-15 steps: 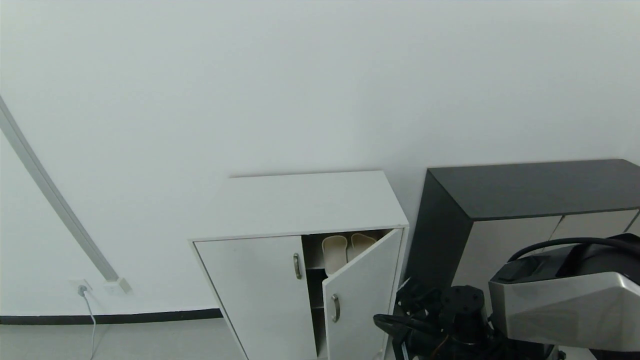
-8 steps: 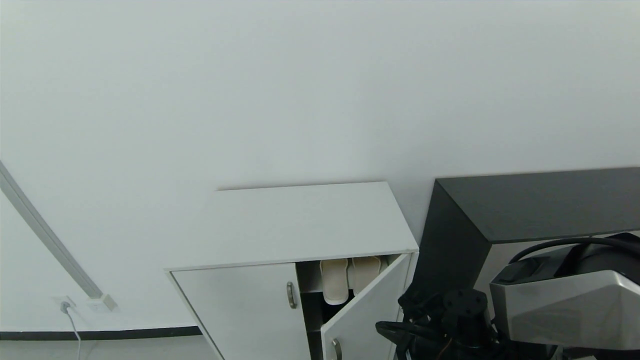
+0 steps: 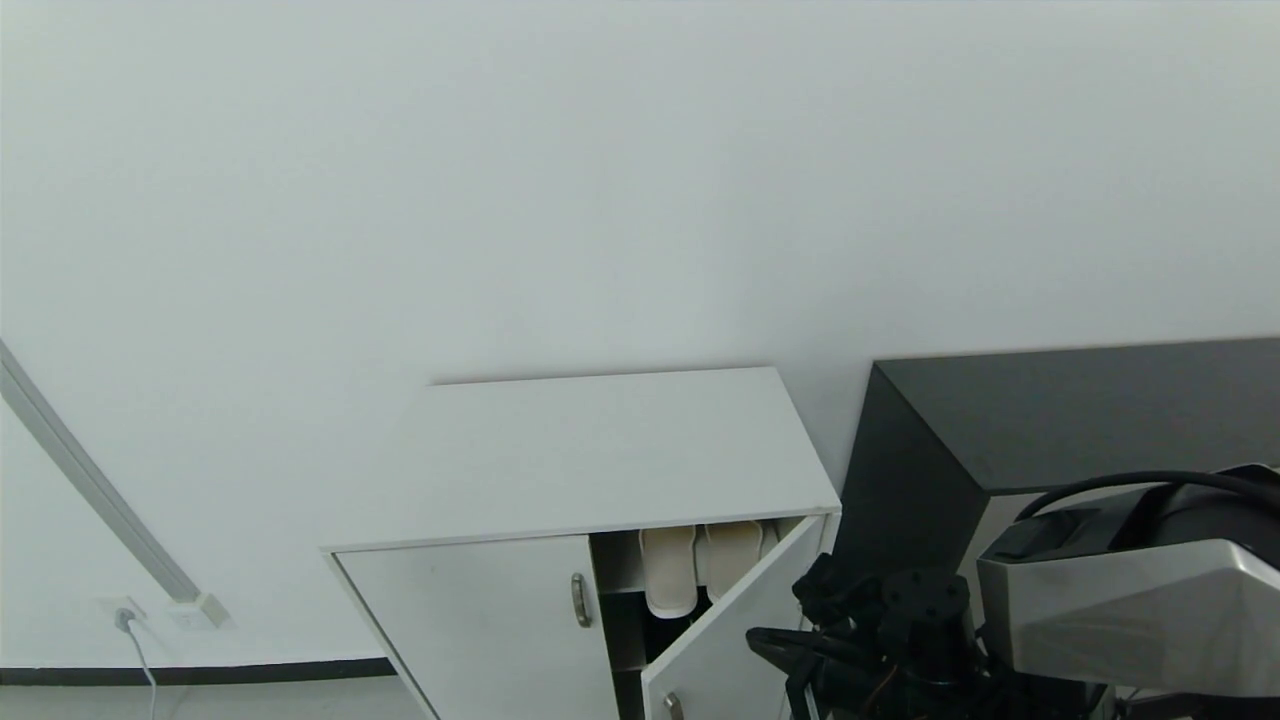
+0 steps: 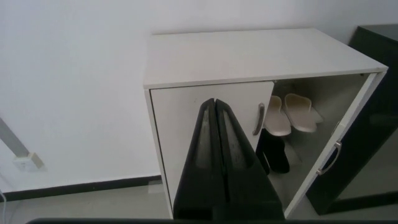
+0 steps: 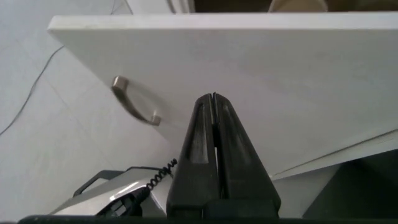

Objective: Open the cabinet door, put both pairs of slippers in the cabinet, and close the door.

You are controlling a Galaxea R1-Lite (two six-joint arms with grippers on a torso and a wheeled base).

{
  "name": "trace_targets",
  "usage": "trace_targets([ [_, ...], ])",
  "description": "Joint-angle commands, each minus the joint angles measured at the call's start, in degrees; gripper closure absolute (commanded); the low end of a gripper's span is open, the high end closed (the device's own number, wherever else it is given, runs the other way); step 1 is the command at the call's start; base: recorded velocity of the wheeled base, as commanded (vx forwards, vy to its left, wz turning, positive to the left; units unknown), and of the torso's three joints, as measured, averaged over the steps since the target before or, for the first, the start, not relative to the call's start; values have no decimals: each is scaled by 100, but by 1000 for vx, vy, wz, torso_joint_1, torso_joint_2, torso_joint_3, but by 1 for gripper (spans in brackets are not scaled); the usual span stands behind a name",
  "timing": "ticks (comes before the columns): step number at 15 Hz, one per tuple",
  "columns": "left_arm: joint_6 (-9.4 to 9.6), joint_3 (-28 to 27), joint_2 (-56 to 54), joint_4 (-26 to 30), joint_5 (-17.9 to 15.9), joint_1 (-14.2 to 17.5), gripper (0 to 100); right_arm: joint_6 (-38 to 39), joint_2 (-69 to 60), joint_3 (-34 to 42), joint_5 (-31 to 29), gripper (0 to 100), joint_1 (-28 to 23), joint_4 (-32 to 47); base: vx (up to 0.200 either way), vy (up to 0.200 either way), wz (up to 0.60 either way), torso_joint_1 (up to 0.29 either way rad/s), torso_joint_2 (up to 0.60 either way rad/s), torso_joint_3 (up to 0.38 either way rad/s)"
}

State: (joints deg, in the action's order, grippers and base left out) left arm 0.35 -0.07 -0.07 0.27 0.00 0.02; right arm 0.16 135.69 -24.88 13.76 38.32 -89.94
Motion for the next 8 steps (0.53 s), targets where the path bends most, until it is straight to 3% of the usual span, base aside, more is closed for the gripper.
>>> trace_targets([
  [1, 0, -1, 7, 0, 0, 6, 100, 11, 19, -140, -5, 100, -8, -6, 0, 0, 0, 0, 0, 0],
  [8, -9, -1, 7, 0, 9, -2, 100, 19, 229, -632, -14, 100, -114, -6, 0, 0, 0, 0, 0, 0],
])
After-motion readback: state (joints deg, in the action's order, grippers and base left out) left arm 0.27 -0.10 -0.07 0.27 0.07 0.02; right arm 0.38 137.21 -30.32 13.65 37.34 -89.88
